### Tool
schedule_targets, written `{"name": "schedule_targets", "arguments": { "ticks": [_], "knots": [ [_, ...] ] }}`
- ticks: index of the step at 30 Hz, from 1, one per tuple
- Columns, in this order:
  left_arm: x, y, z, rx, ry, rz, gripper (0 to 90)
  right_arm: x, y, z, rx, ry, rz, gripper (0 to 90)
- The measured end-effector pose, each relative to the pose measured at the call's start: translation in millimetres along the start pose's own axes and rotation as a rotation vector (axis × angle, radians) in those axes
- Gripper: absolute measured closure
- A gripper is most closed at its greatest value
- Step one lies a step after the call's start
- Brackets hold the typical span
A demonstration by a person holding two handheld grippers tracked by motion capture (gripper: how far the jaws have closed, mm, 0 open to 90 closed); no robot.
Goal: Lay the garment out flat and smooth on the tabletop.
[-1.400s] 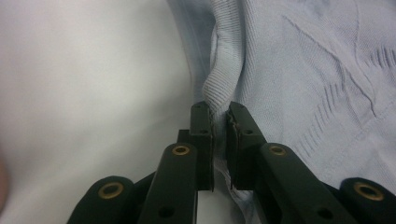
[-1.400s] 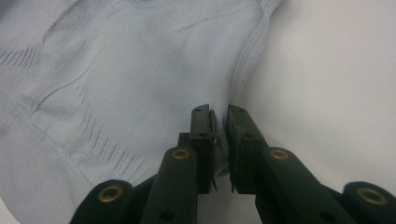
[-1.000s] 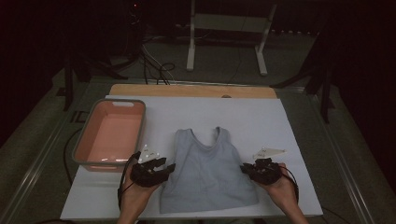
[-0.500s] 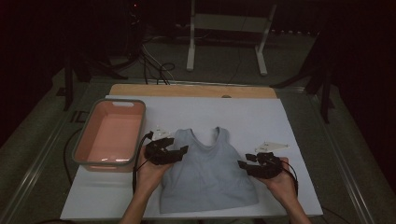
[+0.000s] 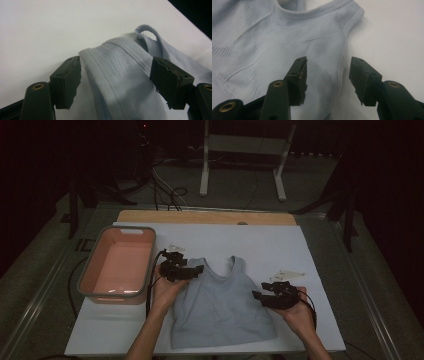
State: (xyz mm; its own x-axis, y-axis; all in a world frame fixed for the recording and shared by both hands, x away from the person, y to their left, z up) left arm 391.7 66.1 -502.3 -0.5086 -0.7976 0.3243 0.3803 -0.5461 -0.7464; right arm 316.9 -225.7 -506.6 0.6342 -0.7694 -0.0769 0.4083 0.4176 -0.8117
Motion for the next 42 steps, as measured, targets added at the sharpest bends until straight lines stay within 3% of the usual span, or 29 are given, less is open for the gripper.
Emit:
{"name": "schedule_targets", "arguments": {
  "ticks": [3, 6, 7, 8, 9, 10, 12, 19, 20, 22, 31, 39, 42],
  "knots": [
    [-1.3, 2.9, 1.6, -0.008, -0.013, -0.018, 30.9, 0.4, -0.6, 0.0, 0.001, -0.001, 0.001, 47.8],
    [0.8, 3.1, 0.8, -0.016, -0.003, -0.012, 50.3, 0.0, -1.4, 0.9, 0.005, 0.006, 0.002, 47.8],
    [2.5, 1.9, 0.3, -0.015, 0.005, -0.008, 50.3, 0.0, -1.4, 0.9, 0.005, 0.006, 0.002, 47.8],
    [7.6, -1.3, -0.8, -0.011, 0.029, -0.008, 63.7, -0.3, -2.1, 2.5, 0.012, 0.003, 0.001, 47.8],
    [7.6, -1.3, -0.8, -0.011, 0.029, -0.008, 68.3, -0.3, -2.1, 2.5, 0.012, 0.003, 0.001, 47.8],
    [13.7, -5.0, -2.1, -0.005, 0.061, -0.001, 74.4, -2.0, -2.5, 5.4, 0.019, 0.004, 0.006, 47.8],
    [20.8, -9.2, -4.0, 0.011, 0.079, -0.008, 77.4, -4.1, -2.7, 8.4, 0.027, 0.003, 0.009, 47.8],
    [49.0, -24.1, -18.5, 0.06, 0.158, -0.002, 78.6, -20.7, 0.0, 27.0, 0.064, -0.031, 0.044, 48.3],
    [49.0, -24.1, -18.5, 0.06, 0.158, -0.002, 78.6, -20.7, 0.0, 27.0, 0.064, -0.031, 0.044, 48.3],
    [57.6, -25.3, -27.9, 0.053, 0.197, 0.005, 78.4, -29.1, 1.5, 35.6, 0.08, -0.039, 0.061, 49.3],
    [71.2, -23.2, -55.5, 0.051, 0.214, -0.011, 78.3, -50.7, 7.6, 51.1, 0.102, -0.073, 0.122, 52.0],
    [79.0, -17.4, -77.2, 0.016, 0.239, -0.043, 77.2, -66.6, 18.0, 55.6, 0.088, -0.092, 0.173, 52.2],
    [81.3, -15.2, -85.5, -0.007, 0.252, -0.041, 77.0, -72.5, 23.5, 55.9, 0.071, -0.091, 0.213, 50.4]
  ]
}}
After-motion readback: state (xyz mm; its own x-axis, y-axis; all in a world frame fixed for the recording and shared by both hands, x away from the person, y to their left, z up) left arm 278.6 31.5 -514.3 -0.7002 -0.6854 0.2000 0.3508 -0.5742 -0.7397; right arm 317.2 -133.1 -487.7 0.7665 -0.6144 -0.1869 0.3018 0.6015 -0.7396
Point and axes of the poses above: each handheld gripper's, and its own axes: y roughly forward along the jaws, z roughly out of its top, x roughly to its right, the point moved 5 cm from there along y, roughly forward along the jaws, and after that the axes turned 11 degrees about -x, right-handed, at the moved point
